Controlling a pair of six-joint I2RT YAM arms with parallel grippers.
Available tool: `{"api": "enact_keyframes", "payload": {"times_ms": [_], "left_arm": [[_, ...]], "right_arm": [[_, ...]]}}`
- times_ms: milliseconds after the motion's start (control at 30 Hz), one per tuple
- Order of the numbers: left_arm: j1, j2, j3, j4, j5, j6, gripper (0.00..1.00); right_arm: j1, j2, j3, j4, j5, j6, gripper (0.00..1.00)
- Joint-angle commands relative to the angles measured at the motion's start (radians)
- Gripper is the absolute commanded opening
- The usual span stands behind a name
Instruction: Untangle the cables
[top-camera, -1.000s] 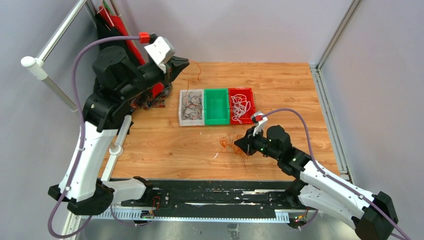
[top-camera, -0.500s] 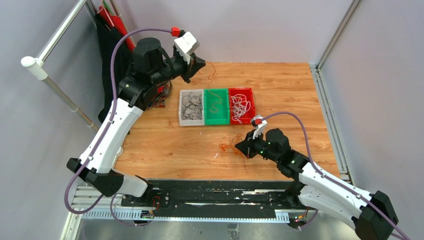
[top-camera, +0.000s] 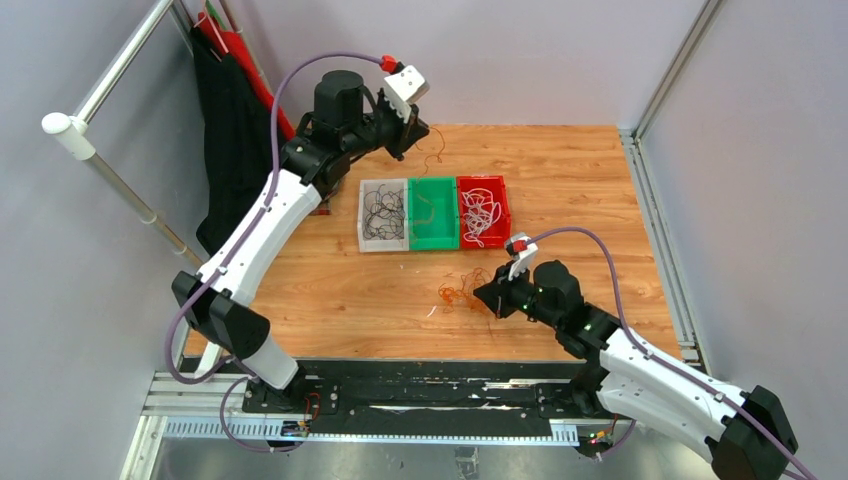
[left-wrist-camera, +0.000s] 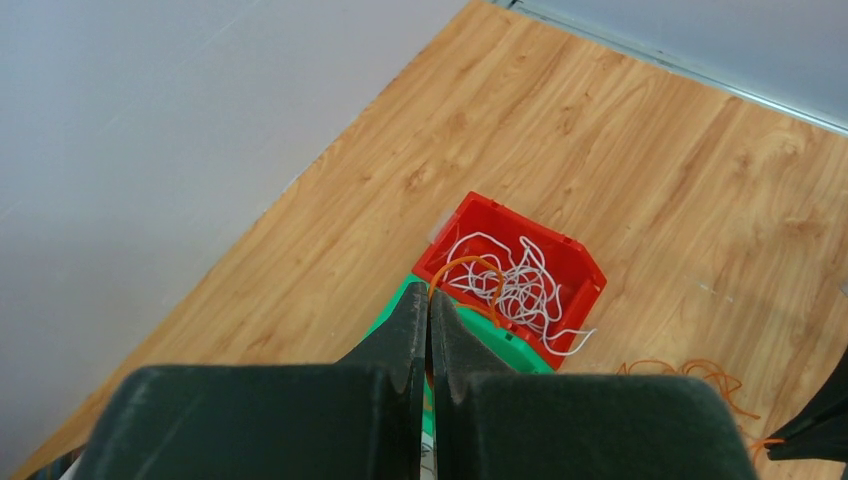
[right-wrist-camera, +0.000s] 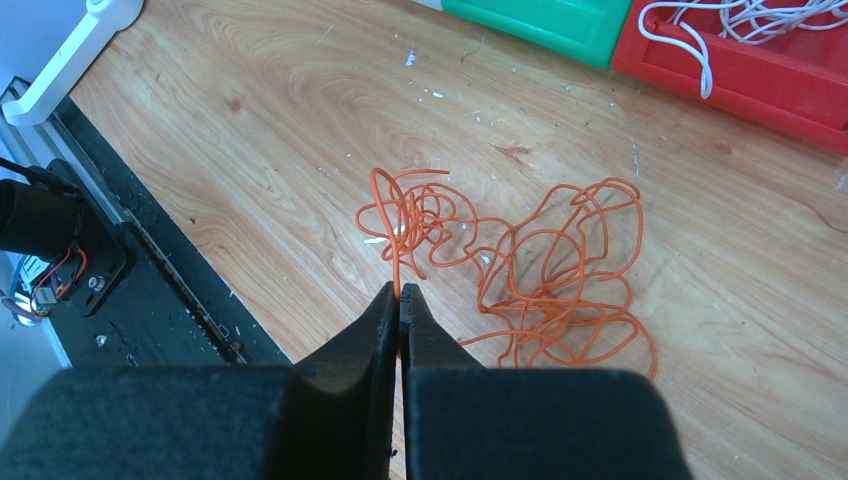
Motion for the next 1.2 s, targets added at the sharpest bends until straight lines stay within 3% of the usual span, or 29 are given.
{"api": "enact_keyframes", "payload": {"times_ms": [0, 1167], "left_arm": [[-0.011, 0.035, 0.064, 0.04, 0.0, -0.021, 0.0], [-0.011, 0.146, 0.072, 0.069, -0.047, 0.029, 0.0]], "right_arm": [[0.013, -0.008, -0.021, 0.022, 0.024, -0.013, 0.01], [0.014, -0.014, -0.034, 0.028, 0.045, -0.003, 0.01]]}}
